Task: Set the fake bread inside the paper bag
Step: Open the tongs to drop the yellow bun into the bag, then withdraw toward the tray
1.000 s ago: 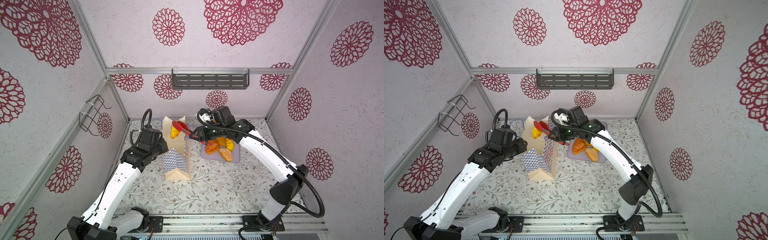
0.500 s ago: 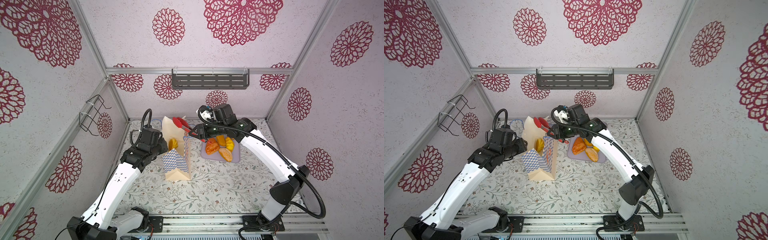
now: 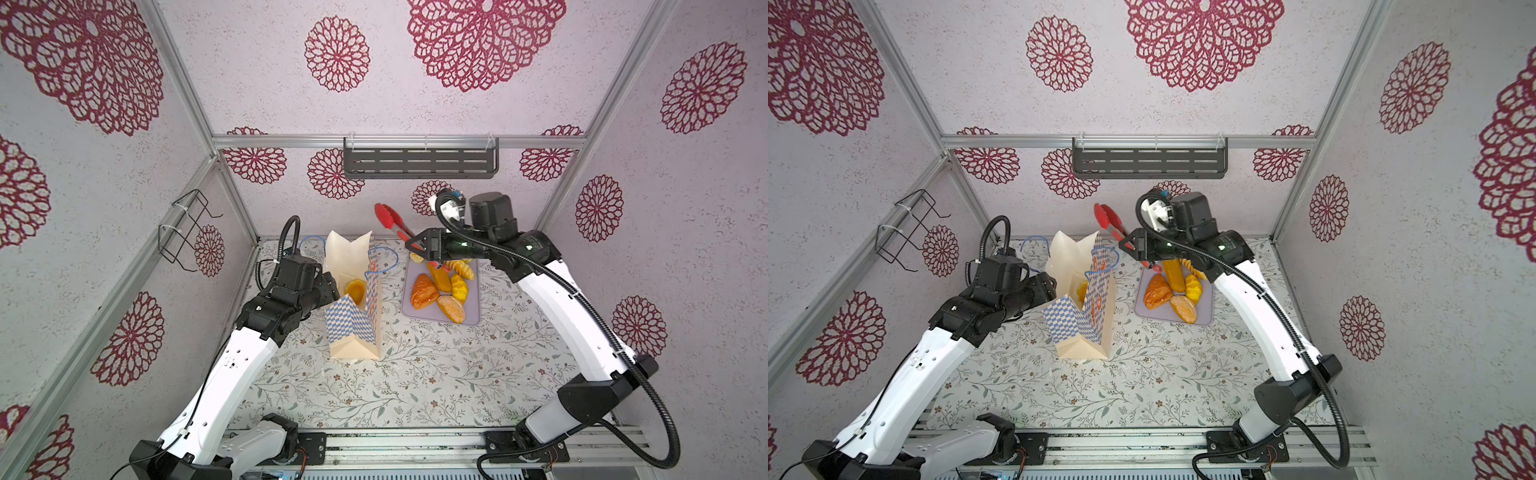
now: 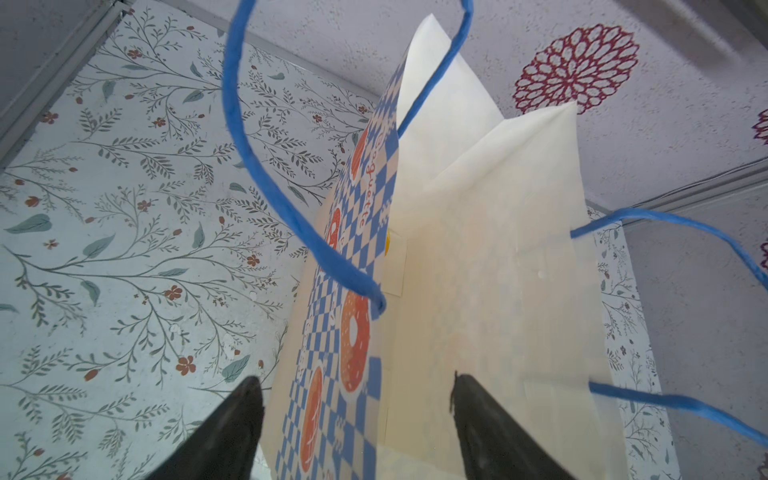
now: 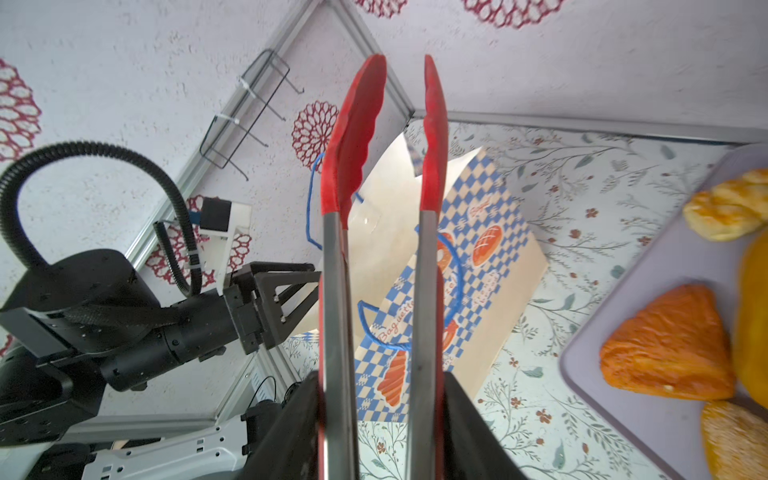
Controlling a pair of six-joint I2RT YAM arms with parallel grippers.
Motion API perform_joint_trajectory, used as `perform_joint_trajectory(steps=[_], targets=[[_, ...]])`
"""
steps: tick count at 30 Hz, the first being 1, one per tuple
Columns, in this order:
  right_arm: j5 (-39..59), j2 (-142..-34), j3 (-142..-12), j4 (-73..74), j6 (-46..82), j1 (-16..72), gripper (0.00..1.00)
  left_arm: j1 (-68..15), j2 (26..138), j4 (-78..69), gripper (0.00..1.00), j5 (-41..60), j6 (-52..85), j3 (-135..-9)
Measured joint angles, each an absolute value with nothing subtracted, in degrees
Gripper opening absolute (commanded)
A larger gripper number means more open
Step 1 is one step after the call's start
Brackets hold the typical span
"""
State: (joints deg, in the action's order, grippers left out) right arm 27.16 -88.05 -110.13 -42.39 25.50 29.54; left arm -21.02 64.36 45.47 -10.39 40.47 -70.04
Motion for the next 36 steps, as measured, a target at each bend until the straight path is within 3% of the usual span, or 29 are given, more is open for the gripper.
perform_joint_trajectory(steps=[13,27,36], targets=[[22.24,-72.66,-88.71,-49.52,22.02,12.53,0.46,-21.74,61.69,49.58,0.89,-14.81,39.18,-76.97],[14.55,-76.9,-72.47,-52.14,17.28,11.53,0.49,-35.11,64.55,54.11,0.91,-25.17,36.97,-85.14],[14.11,-76.53,-65.58,-53.45,16.49,12.27,0.54,-36.29,64.31,53.39,0.98,-27.57,34.96,-84.07]])
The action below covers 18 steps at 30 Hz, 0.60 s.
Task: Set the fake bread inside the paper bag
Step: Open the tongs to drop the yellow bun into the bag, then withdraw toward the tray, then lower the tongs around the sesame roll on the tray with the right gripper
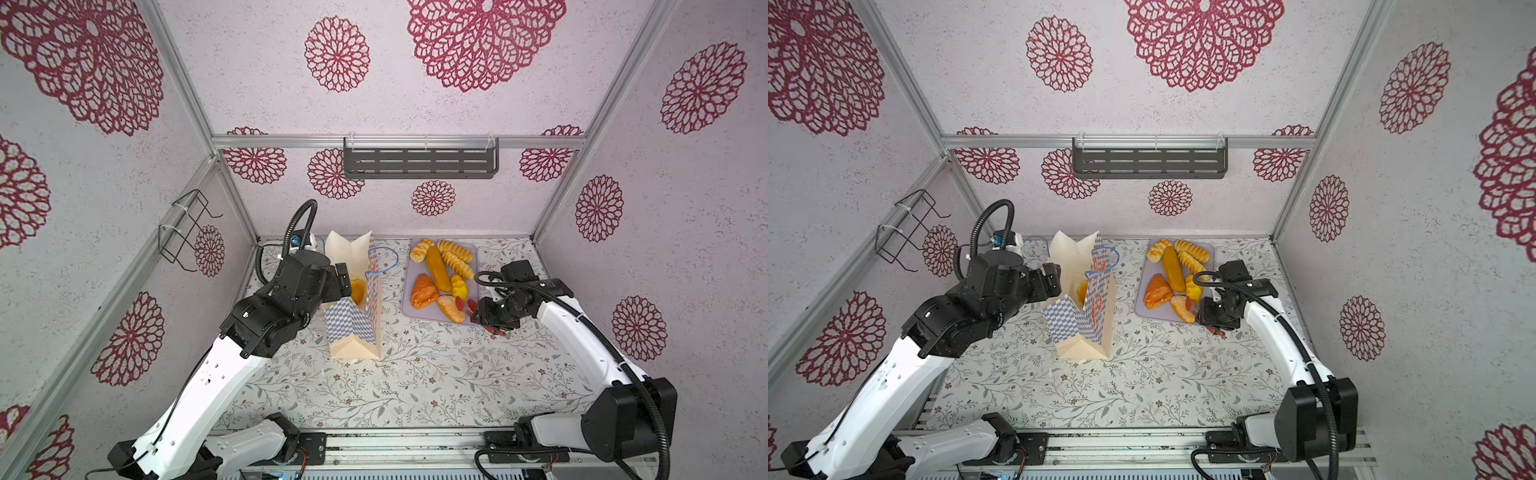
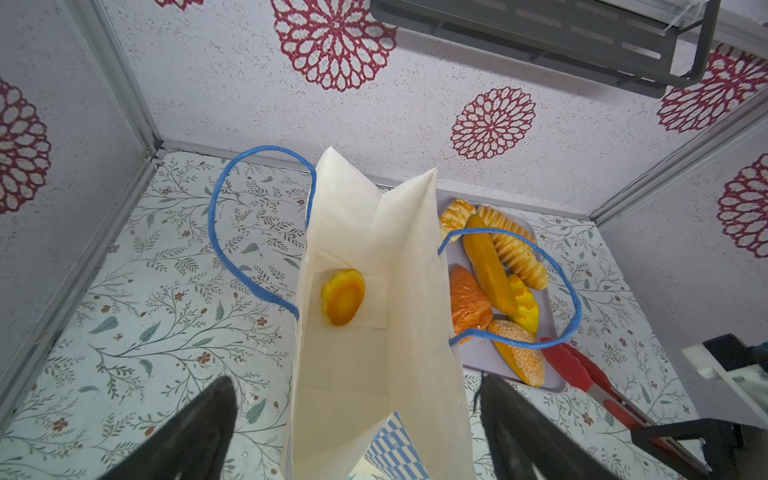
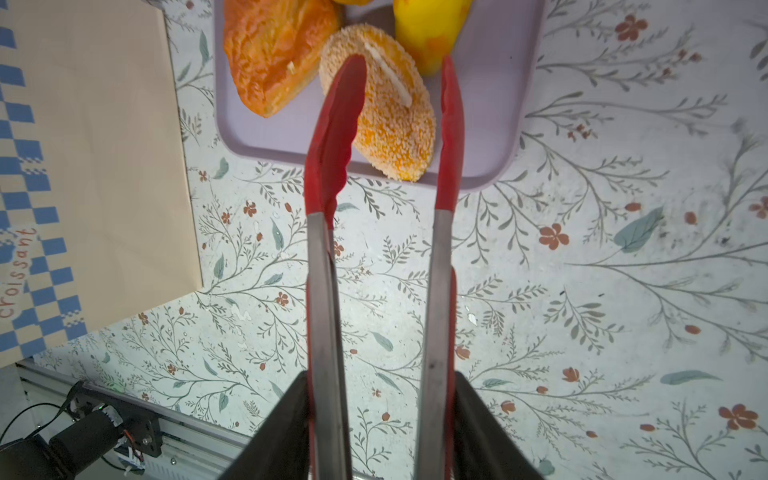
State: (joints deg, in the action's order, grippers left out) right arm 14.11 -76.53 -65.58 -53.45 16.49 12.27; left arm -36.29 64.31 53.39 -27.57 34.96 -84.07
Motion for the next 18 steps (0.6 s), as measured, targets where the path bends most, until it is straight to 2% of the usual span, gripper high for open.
perform_joint_trajectory(steps=[18], targets=[[10.48,-80.49,-67.51,-55.16,13.45,16.71,0.62,-34.41,57.71,51.96,0.99,-29.02,34.72,-78.76]])
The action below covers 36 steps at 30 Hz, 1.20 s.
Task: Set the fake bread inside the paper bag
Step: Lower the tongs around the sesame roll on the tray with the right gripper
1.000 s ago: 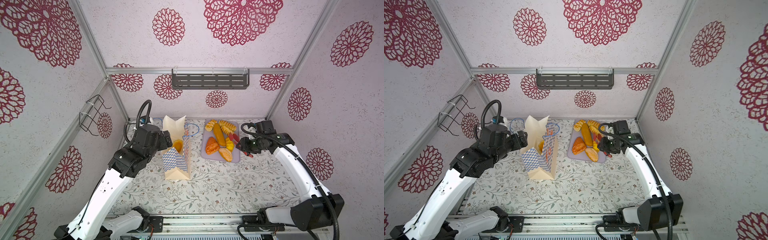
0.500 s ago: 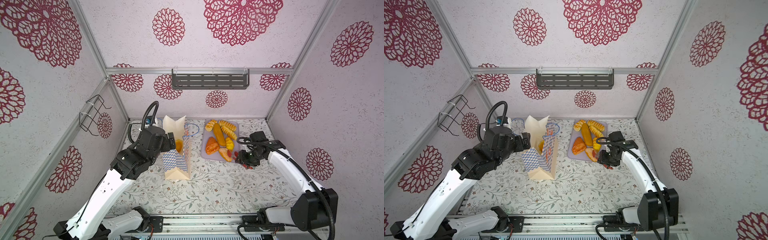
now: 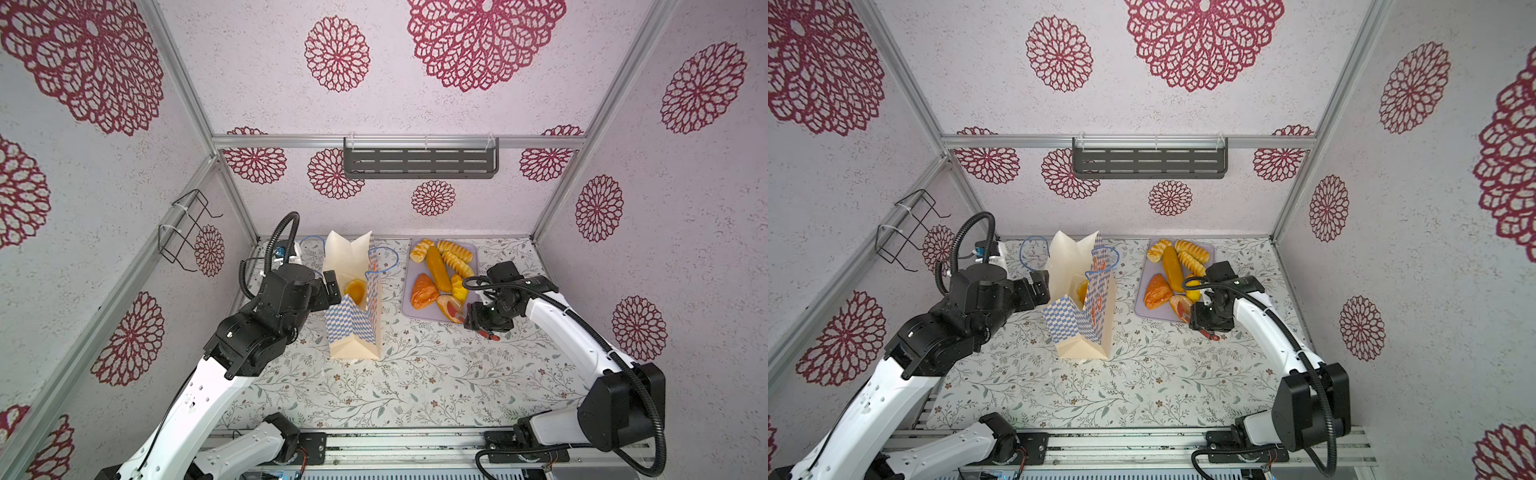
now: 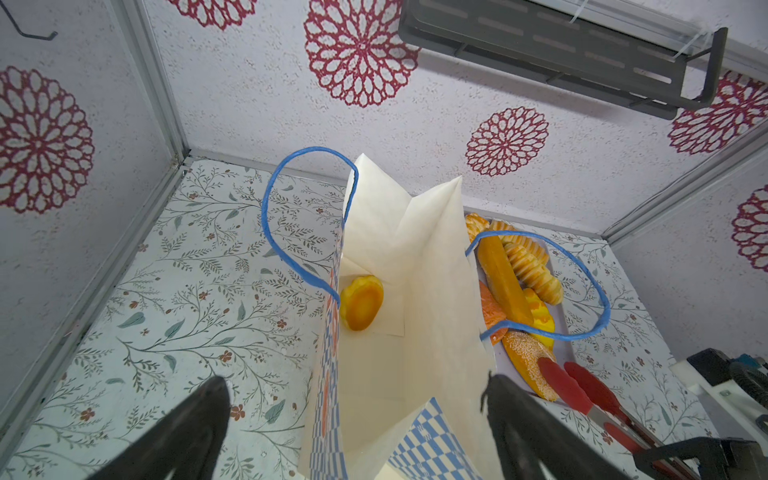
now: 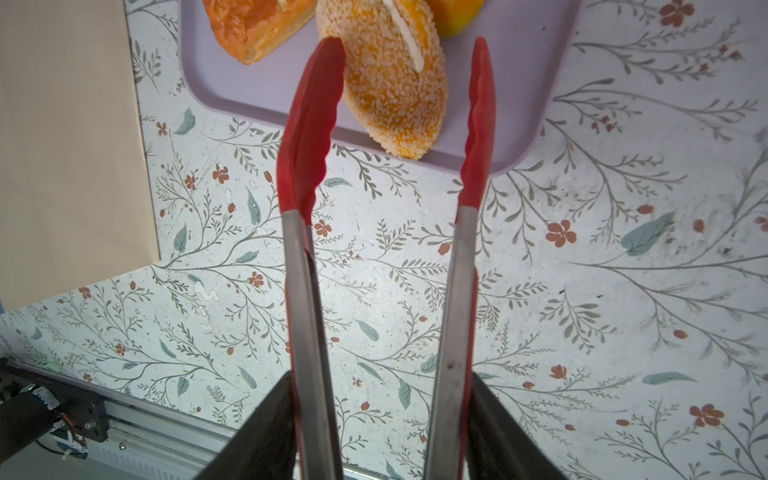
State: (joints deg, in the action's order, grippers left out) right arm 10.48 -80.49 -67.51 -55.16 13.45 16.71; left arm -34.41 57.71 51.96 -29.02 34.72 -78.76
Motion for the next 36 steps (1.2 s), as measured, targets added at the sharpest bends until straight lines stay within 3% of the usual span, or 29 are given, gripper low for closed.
perform_joint_trajectory(steps=[9,36], targets=[[10.7,-80.9,-68.82,-55.16,12.91,16.71,0.56,-33.04,56.55,51.7,0.99,-28.53,35.18,-78.08],[11.25,-82.5,-72.64,-57.91,10.24,16.71,0.61,-30.94,56.47,51.4,0.98,-27.46,35.42,-76.75]])
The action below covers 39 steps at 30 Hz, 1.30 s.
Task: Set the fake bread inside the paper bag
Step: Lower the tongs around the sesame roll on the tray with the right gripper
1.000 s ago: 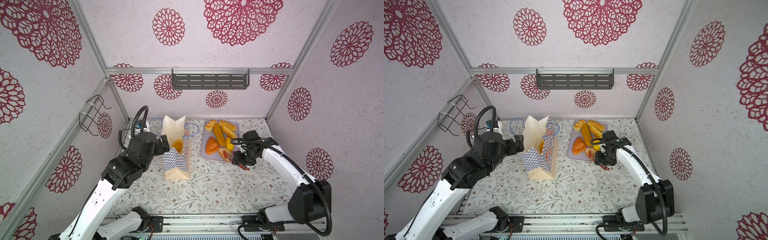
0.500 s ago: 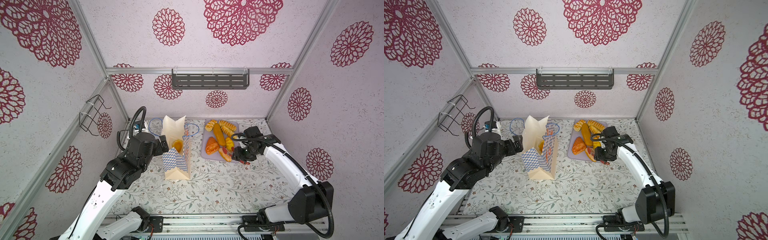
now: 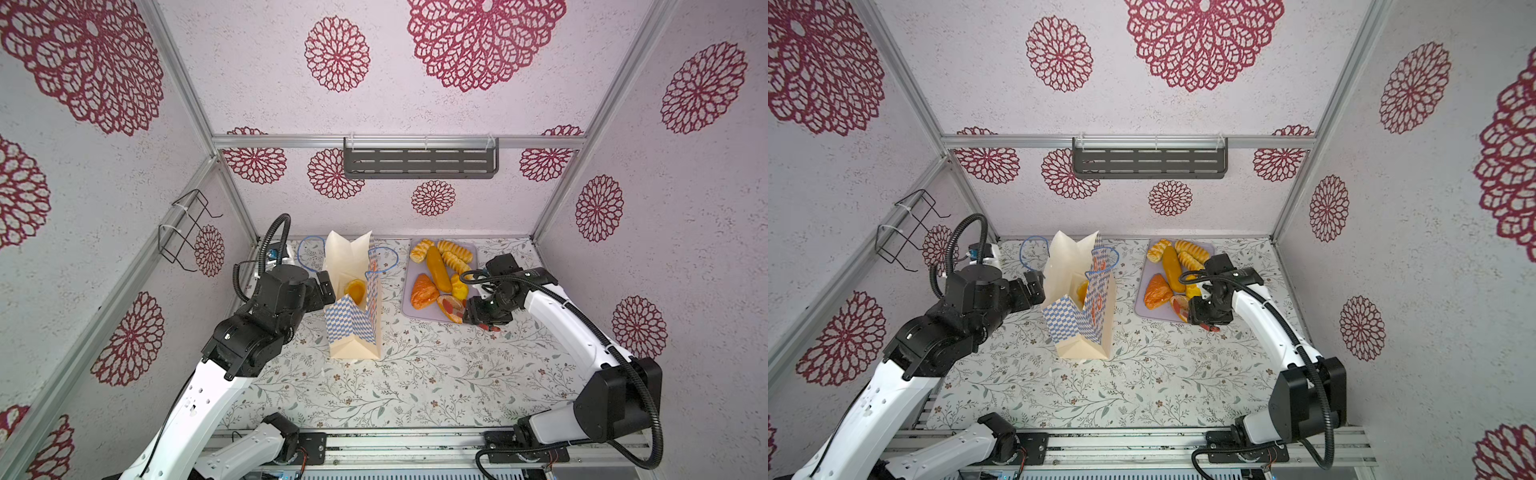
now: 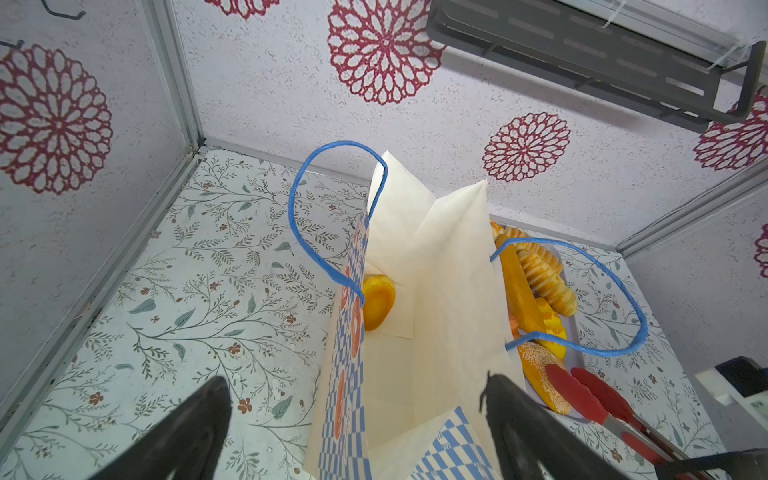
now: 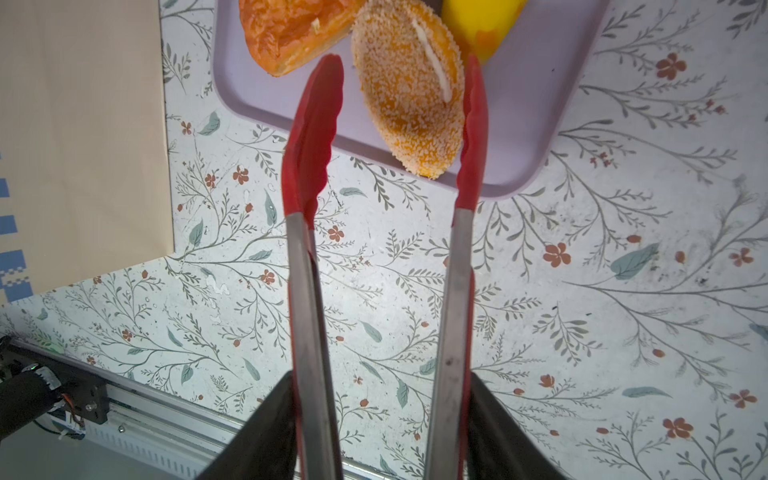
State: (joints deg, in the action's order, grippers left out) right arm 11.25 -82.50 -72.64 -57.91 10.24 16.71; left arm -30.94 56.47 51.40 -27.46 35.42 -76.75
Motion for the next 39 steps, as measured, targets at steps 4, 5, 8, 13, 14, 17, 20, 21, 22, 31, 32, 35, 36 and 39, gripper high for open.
perform_joint_trajectory(steps=[4,5,8,13,14,17,20,21,22,31,32,35,36,39], targets=[[11.2,-82.61,-72.66,-58.04,10.07,16.71,0.61,-30.39,56.23,51.33,0.98,-27.42,35.42,-76.75],[11.2,-82.72,-72.71,-58.11,10.07,16.71,0.62,-30.24,56.14,51.33,0.98,-27.4,35.4,-76.75],[11.18,-83.26,-73.12,-58.33,10.02,16.71,0.62,-29.74,55.88,51.29,0.98,-27.24,35.4,-76.62],[11.09,-83.77,-73.28,-58.48,9.91,16.71,0.62,-28.88,55.75,51.24,0.98,-26.26,35.42,-75.77],[10.96,-83.83,-73.28,-58.5,9.89,16.71,0.62,-28.73,55.75,51.27,0.98,-26.13,35.42,-75.64],[10.59,-84.18,-73.28,-58.63,9.87,16.71,0.62,-28.36,55.75,51.24,0.98,-25.91,35.4,-75.5],[10.24,-84.58,-73.28,-58.63,9.85,16.71,0.62,-28.03,55.72,51.16,0.98,-25.61,35.42,-75.37],[10.22,-84.68,-73.28,-58.61,9.85,16.71,0.62,-27.92,55.72,51.11,0.98,-25.47,35.42,-75.29],[10.2,-84.77,-73.28,-58.61,9.85,16.71,0.62,-27.81,55.72,51.07,0.98,-25.26,35.42,-75.2],[10.26,-86.65,-73.28,-58.46,9.5,16.71,0.62,-27.03,55.72,50.39,0.98,-24.38,35.4,-74.94],[10.26,-86.94,-73.28,-58.39,9.5,16.71,0.62,-26.96,55.72,50.37,0.98,-24.27,35.42,-74.94],[10.26,-87.55,-73.28,-58.04,9.5,16.71,0.62,-26.74,55.7,50.28,0.98,-24.03,35.42,-74.87],[10.28,-87.68,-73.28,-57.91,9.5,16.71,0.62,-26.65,55.68,50.24,0.98,-23.92,35.42,-74.81],[10.28,-87.88,-73.28,-57.6,9.47,16.71,0.6,-26.41,55.57,50.17,0.98,-23.59,35.4,-74.37]])
